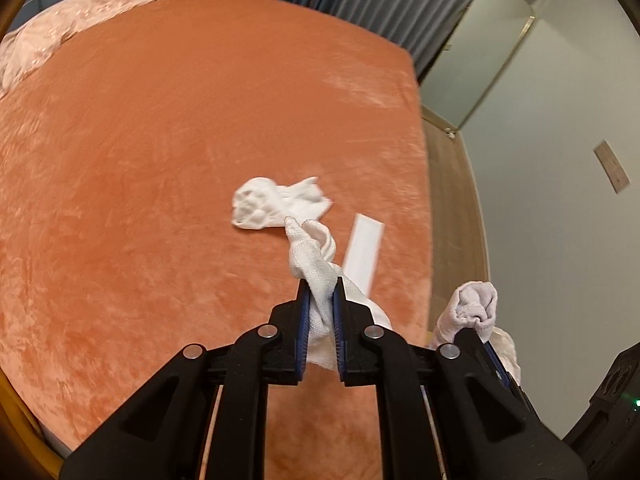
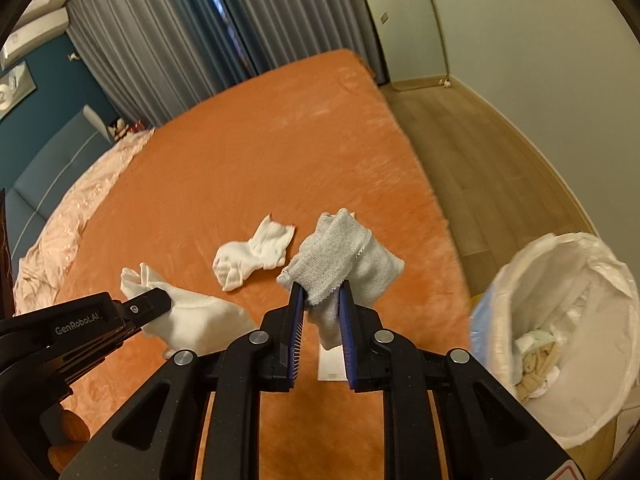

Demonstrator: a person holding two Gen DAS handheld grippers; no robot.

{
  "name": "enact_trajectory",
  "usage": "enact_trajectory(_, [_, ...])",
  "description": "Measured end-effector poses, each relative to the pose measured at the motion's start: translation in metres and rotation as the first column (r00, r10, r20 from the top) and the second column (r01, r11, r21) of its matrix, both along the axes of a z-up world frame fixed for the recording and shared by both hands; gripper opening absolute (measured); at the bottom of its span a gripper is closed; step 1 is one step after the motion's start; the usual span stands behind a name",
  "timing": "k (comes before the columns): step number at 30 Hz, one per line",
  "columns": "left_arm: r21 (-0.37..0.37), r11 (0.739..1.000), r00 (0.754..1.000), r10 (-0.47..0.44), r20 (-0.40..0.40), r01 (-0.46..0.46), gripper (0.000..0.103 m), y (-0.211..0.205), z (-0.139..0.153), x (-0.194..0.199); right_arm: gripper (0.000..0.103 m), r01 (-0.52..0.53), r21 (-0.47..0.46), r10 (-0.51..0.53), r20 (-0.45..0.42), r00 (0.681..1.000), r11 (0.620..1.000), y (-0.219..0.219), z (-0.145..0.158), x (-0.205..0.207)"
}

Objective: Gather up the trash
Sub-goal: 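Carry both socks to the trash bin and open both tools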

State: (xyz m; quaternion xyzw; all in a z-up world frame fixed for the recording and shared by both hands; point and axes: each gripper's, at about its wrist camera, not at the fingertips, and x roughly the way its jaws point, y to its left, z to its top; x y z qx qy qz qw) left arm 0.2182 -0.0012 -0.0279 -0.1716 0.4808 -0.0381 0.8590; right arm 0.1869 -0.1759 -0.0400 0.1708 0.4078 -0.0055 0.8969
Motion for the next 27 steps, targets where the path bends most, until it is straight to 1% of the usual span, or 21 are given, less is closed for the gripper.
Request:
enact_trajectory(6, [0.001, 0.995, 0.993, -0.101, 0.063, 0.101, 0.01, -0.05, 0.03, -0.028, 0.016, 0.068, 0.003, -0.068, 0.057, 0.996, 0.998, -0.045, 0.024, -0.037])
enact_trajectory(11, [0.01, 0.983, 0.978, -0.182, 0.104, 0.182, 0.01, -0.094, 0.046, -0.049, 0.016, 0.131, 0.0, -0.13, 0.086, 0.988, 0.991, -0.082, 0.036, -0.067])
enact_trajectory(15, [0.022, 0.973, 0.965, -0.232, 0.122, 0.231, 0.01, -0.122, 0.054, -0.063, 0.016, 0.183, 0.012, -0.183, 0.099, 0.978, 0.983, -0.111, 0.04, -0.088])
enact_trajectory(27, [0.051, 0.925, 0.912, -0.38, 0.152, 0.377, 0.011, -0.199, 0.064, -0.091, 0.016, 0.29, 0.028, -0.291, 0.107, 0.951, 0.957, -0.164, 0.038, -0.135])
